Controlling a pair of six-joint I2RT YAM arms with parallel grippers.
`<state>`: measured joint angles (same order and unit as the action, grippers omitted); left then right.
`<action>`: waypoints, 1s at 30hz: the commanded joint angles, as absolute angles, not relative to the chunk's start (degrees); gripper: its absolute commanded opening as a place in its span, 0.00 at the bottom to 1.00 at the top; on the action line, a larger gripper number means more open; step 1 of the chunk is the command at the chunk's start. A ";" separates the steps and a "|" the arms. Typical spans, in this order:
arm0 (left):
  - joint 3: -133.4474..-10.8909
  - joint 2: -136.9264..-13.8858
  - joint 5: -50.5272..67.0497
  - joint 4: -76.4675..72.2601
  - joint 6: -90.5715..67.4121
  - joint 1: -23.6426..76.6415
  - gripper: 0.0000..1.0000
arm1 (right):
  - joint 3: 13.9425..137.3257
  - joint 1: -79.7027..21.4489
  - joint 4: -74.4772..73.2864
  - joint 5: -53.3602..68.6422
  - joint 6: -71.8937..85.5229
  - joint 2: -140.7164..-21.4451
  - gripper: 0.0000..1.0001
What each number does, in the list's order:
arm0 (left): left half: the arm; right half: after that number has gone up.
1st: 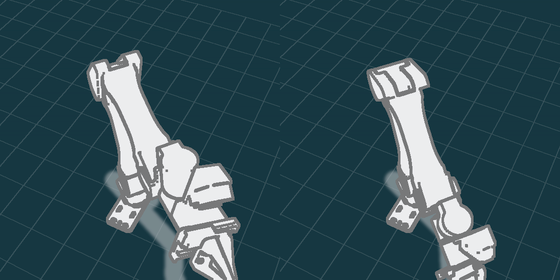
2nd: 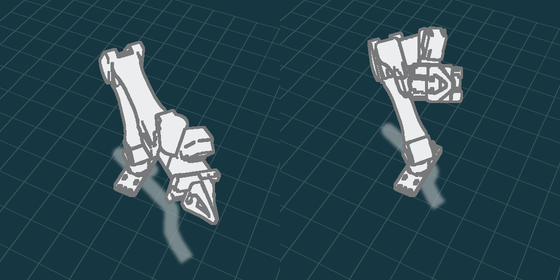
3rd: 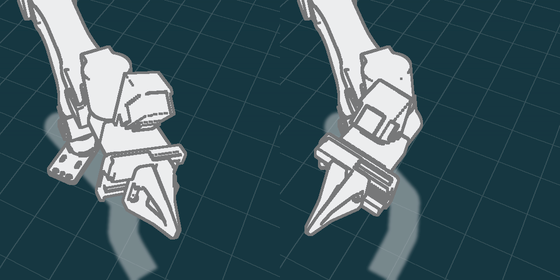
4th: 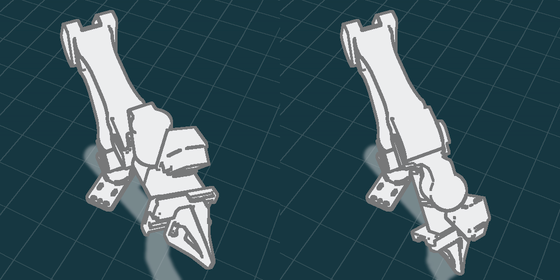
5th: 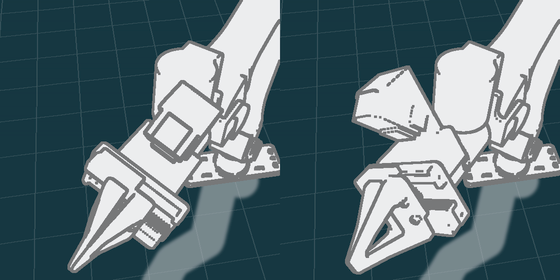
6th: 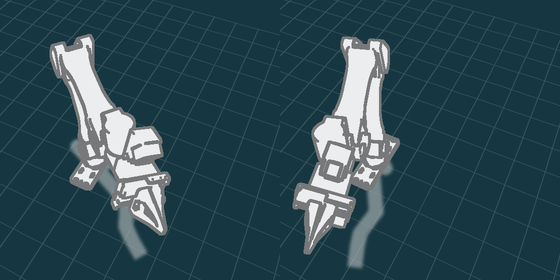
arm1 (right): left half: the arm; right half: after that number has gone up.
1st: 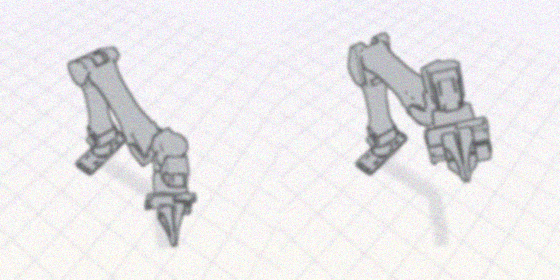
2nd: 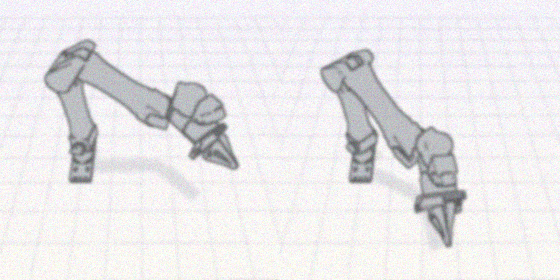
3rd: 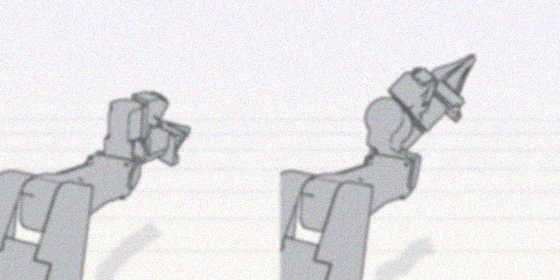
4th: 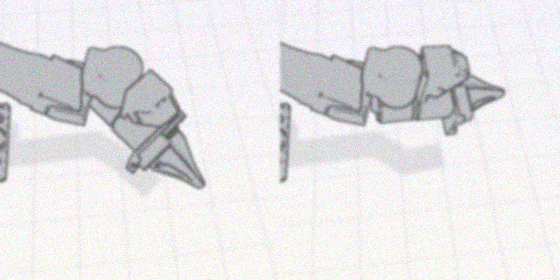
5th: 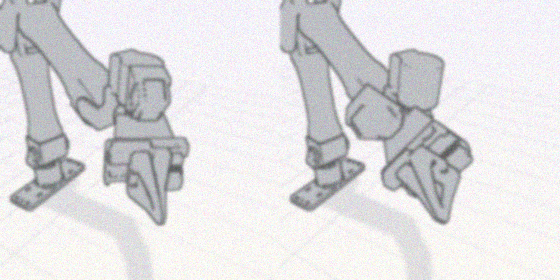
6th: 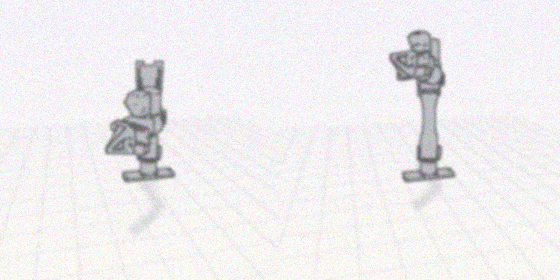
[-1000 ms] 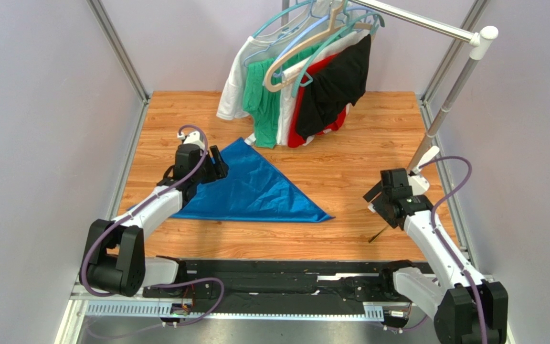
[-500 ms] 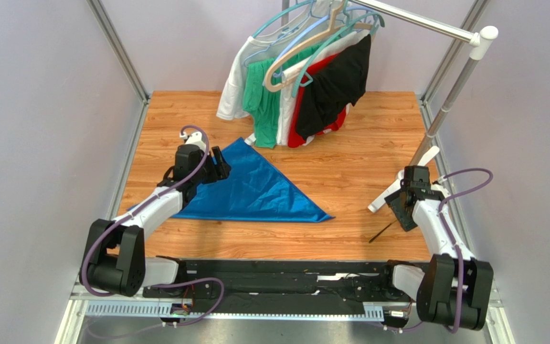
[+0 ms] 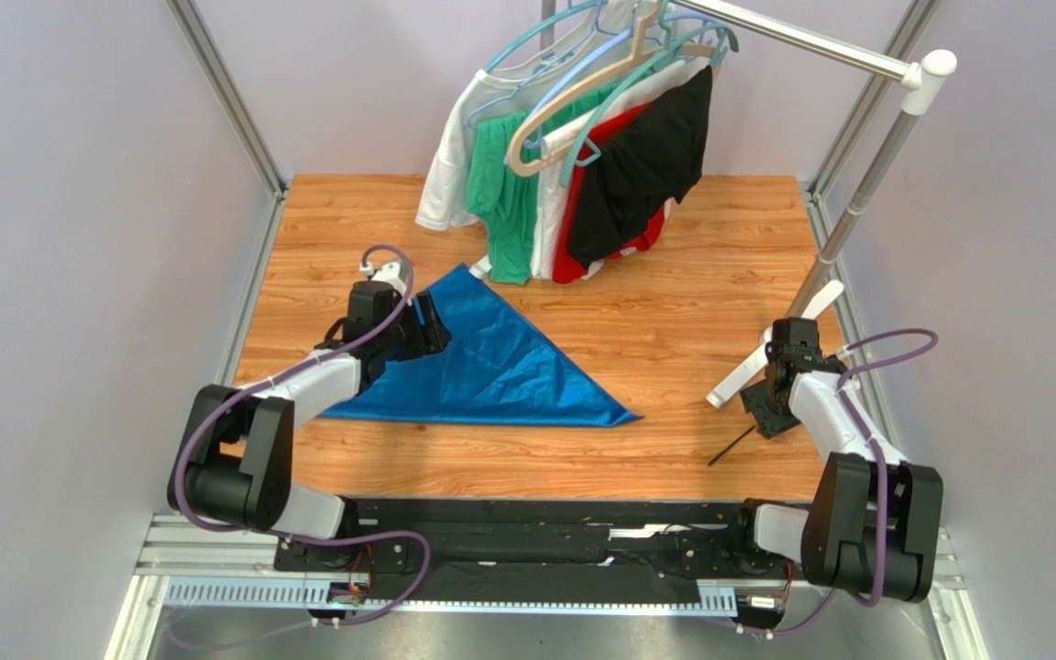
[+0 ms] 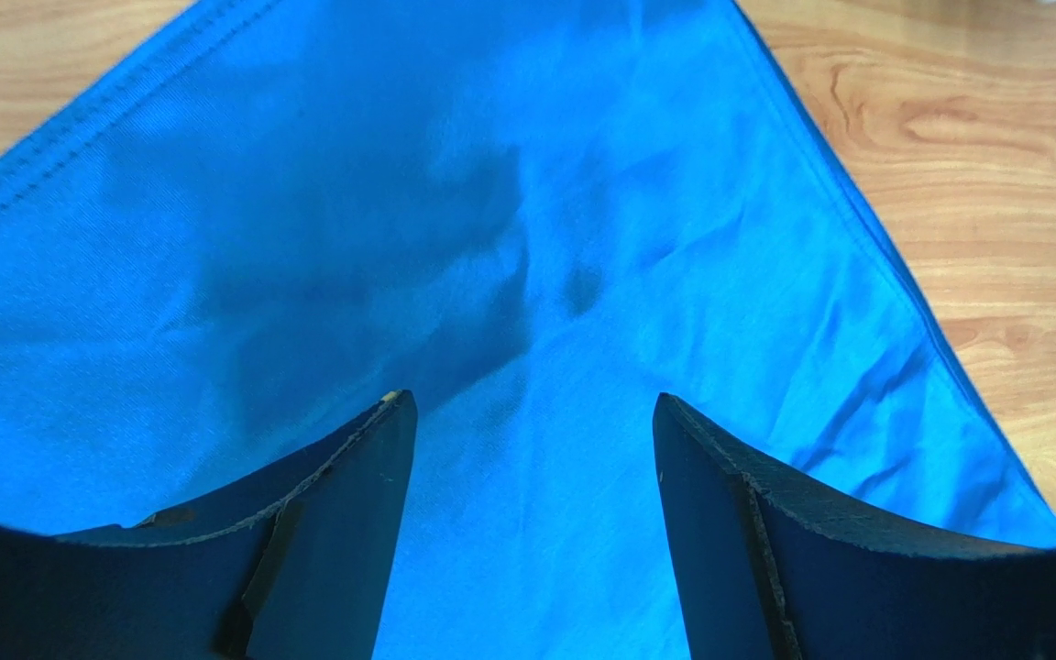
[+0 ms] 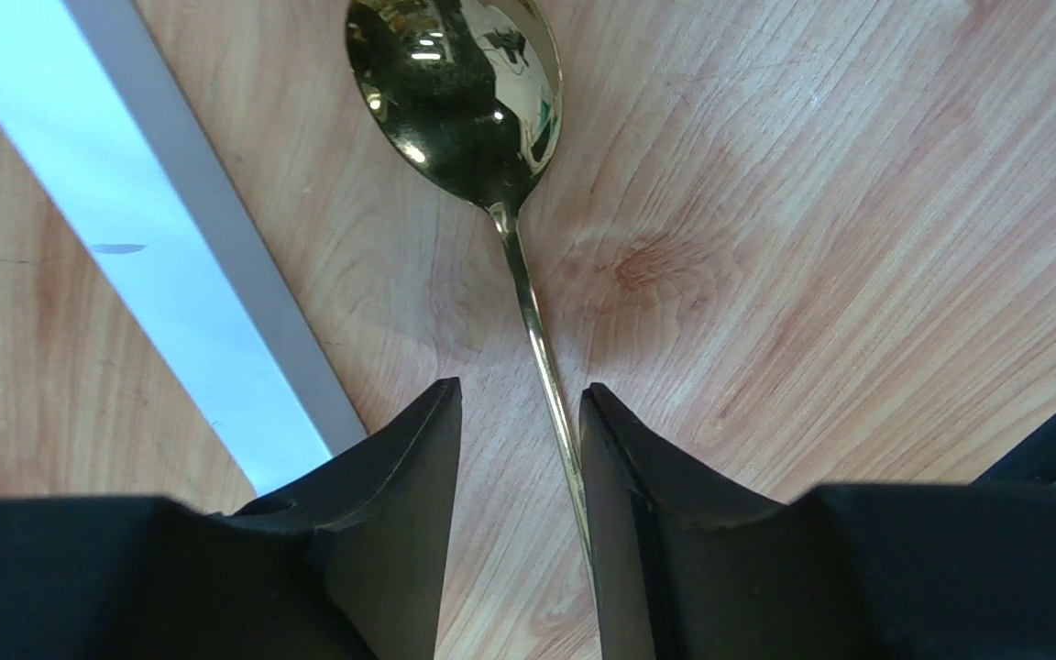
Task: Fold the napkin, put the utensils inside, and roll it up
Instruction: Grab a utensil with the right arm
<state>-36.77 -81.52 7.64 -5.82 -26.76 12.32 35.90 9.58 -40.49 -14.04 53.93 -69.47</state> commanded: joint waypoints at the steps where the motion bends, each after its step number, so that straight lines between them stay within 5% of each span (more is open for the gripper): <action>1: -38.14 -82.18 9.49 -8.26 -26.63 12.48 0.73 | 35.86 10.19 -38.58 -15.82 54.58 -71.72 0.40; 15: -37.09 -79.81 8.35 -8.09 -26.02 12.48 0.73 | 34.54 11.60 -34.45 -14.94 51.59 -75.06 0.28; 21: -36.65 -78.75 7.65 -7.91 -25.67 12.39 0.73 | 33.66 11.87 -33.31 -13.63 50.28 -76.55 0.15; 24: -36.56 -78.57 7.56 -7.91 -25.75 12.39 0.73 | 33.40 11.87 -33.05 -12.75 49.66 -77.17 0.00; 30: -36.39 -78.22 7.82 -8.26 -25.75 12.39 0.73 | 33.05 11.87 -34.45 -10.82 49.31 -73.23 0.00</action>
